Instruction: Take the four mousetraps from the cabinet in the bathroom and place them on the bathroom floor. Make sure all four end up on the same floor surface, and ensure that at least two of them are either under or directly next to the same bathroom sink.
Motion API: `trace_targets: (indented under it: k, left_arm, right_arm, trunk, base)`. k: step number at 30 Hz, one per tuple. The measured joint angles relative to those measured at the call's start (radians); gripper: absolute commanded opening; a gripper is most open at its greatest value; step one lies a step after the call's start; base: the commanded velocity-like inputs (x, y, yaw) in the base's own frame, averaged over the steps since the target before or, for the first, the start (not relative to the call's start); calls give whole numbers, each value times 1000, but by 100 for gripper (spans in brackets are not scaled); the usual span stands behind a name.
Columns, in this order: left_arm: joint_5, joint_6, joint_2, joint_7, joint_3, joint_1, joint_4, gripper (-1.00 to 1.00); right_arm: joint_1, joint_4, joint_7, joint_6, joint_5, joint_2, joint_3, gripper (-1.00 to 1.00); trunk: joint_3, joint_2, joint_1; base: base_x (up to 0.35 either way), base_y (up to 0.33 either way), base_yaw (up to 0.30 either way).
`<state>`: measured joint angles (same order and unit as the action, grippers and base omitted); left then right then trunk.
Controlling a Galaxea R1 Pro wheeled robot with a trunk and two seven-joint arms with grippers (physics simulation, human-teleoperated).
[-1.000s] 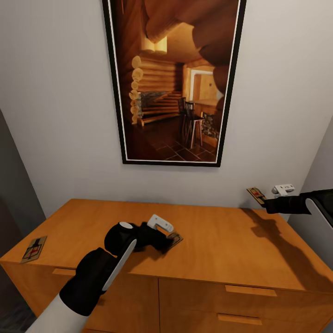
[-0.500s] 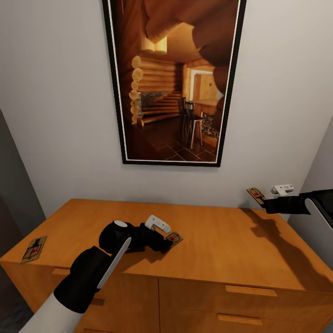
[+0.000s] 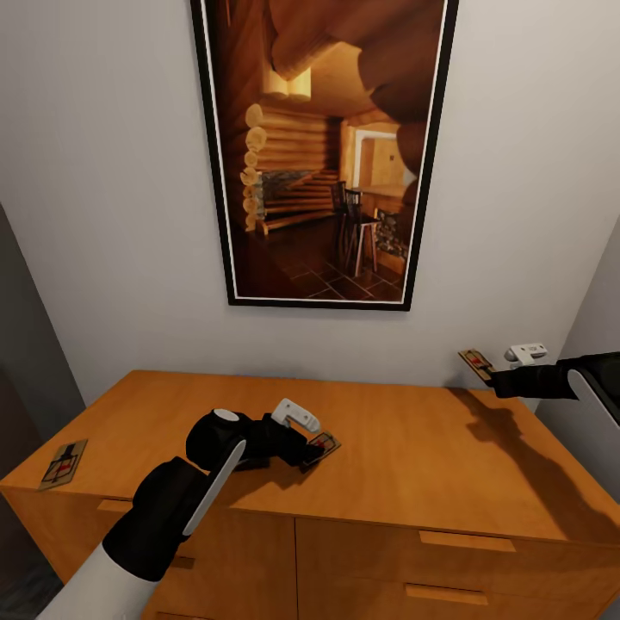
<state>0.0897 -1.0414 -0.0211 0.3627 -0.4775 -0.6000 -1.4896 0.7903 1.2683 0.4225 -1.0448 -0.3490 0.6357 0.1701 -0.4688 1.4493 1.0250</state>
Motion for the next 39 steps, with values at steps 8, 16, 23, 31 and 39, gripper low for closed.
trace_targets:
  k: [8, 16, 23, 31, 39]
  left_arm:
    - [-14, 0, 5, -1, 1, 0, 3, 100]
    - [-64, 0, 51, -5, -1, 0, 15, 100]
    - [-143, -2, 119, -11, -1, -1, 47, 100]
    - [-181, -2, 141, -13, -1, -1, 71, 100]
    - [-188, -3, 144, -14, -1, -1, 75, 100]
  right_arm:
    - [0, 0, 0, 0, 0, -1, 0, -100]
    - [0, 0, 0, 0, 0, -1, 0, -100]
    - [0, 0, 0, 0, 0, 1, -1, -100]
    - [0, 0, 0, 0, 0, 2, -1, -100]
    - [0, 0, 0, 0, 0, 2, -1, -100]
  trunk:
    - [0, 0, 0]
    - [0, 0, 0]
    - [0, 0, 0]
    - [0, 0, 0]
    - [0, 0, 0]
  base:
    - [0, 0, 0]
    - [0, 0, 0]
    - [0, 0, 0]
    - [0, 0, 0]
    - [0, 0, 0]
